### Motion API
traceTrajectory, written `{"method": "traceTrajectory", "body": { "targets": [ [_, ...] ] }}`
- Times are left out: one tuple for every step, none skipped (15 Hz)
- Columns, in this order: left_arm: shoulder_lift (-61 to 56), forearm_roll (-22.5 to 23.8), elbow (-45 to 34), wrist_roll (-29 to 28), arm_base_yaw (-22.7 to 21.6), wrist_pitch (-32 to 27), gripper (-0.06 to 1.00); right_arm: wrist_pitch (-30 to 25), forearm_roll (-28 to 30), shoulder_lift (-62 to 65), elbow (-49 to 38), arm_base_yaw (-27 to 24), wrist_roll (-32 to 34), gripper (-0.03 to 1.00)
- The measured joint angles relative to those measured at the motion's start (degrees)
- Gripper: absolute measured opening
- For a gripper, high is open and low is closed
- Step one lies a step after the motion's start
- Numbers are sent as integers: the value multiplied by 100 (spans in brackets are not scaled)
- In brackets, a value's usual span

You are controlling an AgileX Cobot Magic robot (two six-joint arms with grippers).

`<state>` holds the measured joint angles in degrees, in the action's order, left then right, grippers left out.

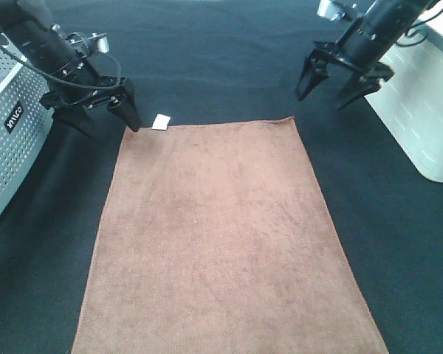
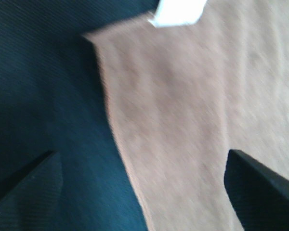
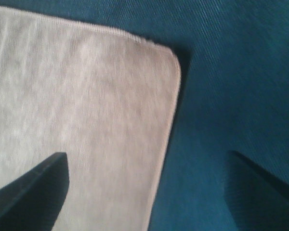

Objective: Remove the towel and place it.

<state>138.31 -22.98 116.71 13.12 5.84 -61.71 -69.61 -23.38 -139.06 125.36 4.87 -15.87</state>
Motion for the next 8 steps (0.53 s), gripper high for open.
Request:
{"method": "traceTrajectory", "body": {
  "targets": [
    [103,0,172,6,-17,0,85,0,-63,-229,178,0,-6,79],
    [206,-6,350,40,-17,0,85,0,-80,-413,321,0,-6,79],
    [315,-11,498,63,-17,0,85,0,-92,-584,418,0,-11,79],
    [395,-17,544,63,-17,11,85,0,-103,-699,458,0,-34,79],
    [441,-17,561,63,-17,34,85,0,-120,-779,458,0,-115,79],
    [476,-17,573,63,-17,109,85,0,-206,-877,458,0,-149,79],
    [516,-23,573,63,-17,183,85,6,-264,-945,458,0,-155,79],
    [550,-46,584,63,-17,201,85,11,-332,-1026,470,0,-201,79]
  ]
}}
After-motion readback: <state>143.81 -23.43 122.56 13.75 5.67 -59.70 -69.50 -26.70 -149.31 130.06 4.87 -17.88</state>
